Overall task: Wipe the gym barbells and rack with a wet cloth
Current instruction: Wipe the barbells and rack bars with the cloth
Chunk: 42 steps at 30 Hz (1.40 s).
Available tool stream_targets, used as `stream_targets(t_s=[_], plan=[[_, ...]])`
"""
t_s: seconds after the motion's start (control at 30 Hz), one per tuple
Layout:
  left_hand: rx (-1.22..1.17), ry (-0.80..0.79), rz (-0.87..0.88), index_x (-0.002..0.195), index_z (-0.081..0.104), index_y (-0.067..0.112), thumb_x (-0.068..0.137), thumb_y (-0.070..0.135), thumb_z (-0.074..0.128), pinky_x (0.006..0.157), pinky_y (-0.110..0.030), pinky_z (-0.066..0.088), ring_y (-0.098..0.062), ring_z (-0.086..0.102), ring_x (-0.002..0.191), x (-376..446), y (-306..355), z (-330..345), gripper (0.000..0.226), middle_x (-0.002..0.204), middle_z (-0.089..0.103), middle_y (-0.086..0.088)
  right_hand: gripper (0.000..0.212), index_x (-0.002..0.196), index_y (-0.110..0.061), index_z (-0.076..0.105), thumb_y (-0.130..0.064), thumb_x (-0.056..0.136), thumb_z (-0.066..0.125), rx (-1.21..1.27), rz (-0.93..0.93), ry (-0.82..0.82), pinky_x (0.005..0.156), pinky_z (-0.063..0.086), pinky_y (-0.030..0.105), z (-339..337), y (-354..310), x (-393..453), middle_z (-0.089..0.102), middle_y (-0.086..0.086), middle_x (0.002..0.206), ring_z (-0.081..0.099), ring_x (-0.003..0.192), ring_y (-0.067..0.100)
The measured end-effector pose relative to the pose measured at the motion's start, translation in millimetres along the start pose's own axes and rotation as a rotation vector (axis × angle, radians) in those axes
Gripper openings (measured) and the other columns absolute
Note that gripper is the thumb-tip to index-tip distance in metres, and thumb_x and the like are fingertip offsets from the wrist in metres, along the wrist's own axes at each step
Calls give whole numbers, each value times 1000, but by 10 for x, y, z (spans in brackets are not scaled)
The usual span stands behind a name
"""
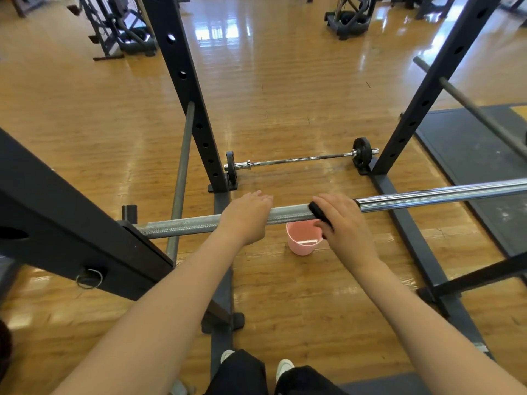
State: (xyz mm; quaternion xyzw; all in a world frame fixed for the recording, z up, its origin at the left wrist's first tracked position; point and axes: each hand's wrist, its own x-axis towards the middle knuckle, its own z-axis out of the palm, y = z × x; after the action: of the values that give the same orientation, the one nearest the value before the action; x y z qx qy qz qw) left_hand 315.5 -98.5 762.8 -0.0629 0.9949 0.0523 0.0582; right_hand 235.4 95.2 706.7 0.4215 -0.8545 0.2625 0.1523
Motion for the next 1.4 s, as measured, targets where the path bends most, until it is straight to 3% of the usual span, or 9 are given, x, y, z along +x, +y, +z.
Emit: stream_targets(t_s=[0.17, 0.3, 0.4, 0.57, 0.73, 0.97, 1.17, 1.27, 1.4], plan=[[8, 18, -2, 139, 42, 14, 84, 3, 59, 104, -32, 39, -21, 38, 134, 4, 9, 19, 58, 145, 42, -7, 28, 105, 4, 67, -6, 80, 64, 43, 1, 175, 93, 39, 37, 53, -79, 56, 68, 17, 106, 54, 105, 24], [4, 32, 11, 136, 45, 18, 86, 10, 61, 104, -32, 37, -18, 39, 134, 21, -8, 50, 53, 140, 48, -5, 40, 110, -2, 67, -28, 84, 49, 49, -106, 43, 93, 37, 33, 218, -555, 221, 69, 10, 107, 60, 101, 24], [0, 12, -1, 137, 44, 17, 86, 7, 60, 106, -33, 36, -18, 33, 138, 8, 2, 45, 54, 143, 45, -6, 41, 116, -6, 64, -29, 88, 45, 16, -116, -14, 94, 34, 31, 194, -560, 212, 67, 7, 112, 59, 105, 23], [-17, 28, -11, 135, 45, 13, 85, -2, 57, 103, -31, 39, -21, 35, 137, -17, 21, 17, 54, 147, 39, -10, 32, 114, -2, 65, -16, 88, 51, -7, -49, 144, 96, 39, 37, 50, -79, 9, 66, 11, 113, 53, 110, 23], [-3, 46, -6, 139, 41, 12, 86, -1, 57, 107, -32, 34, -20, 31, 139, 4, 14, 32, 57, 147, 39, -10, 31, 107, 1, 68, -15, 90, 48, 3, 68, 252, 96, 37, 37, 300, -402, 96, 69, 13, 107, 60, 105, 29], [2, 50, -16, 143, 36, 13, 87, 0, 56, 107, -30, 33, -19, 30, 139, -11, 38, 14, 61, 149, 36, -9, 28, 114, -3, 65, -5, 88, 55, -5, -193, 195, 92, 44, 38, 315, -202, 88, 67, 11, 112, 58, 106, 24], [7, 55, -19, 141, 39, 13, 86, 0, 56, 105, -31, 37, -21, 34, 137, -12, 41, 12, 59, 148, 37, -9, 26, 98, -1, 70, -11, 92, 47, 203, 60, 349, 86, 43, 30, 229, -307, 127, 70, 8, 94, 61, 92, 19], [16, 85, -9, 140, 40, 14, 86, 2, 58, 104, -31, 38, -20, 37, 136, -9, 32, 18, 58, 146, 40, -9, 29, 101, -1, 68, -15, 93, 44, 307, 142, 306, 84, 41, 28, 233, -520, 236, 69, 9, 94, 59, 91, 17], [32, 100, 4, 137, 42, 12, 86, 3, 57, 105, -31, 36, -21, 34, 137, -9, 6, 67, 53, 144, 43, -9, 49, 124, -3, 55, -36, 88, 49, 134, 77, 121, 94, 34, 31, 227, -403, 180, 63, 10, 117, 51, 109, 21]])
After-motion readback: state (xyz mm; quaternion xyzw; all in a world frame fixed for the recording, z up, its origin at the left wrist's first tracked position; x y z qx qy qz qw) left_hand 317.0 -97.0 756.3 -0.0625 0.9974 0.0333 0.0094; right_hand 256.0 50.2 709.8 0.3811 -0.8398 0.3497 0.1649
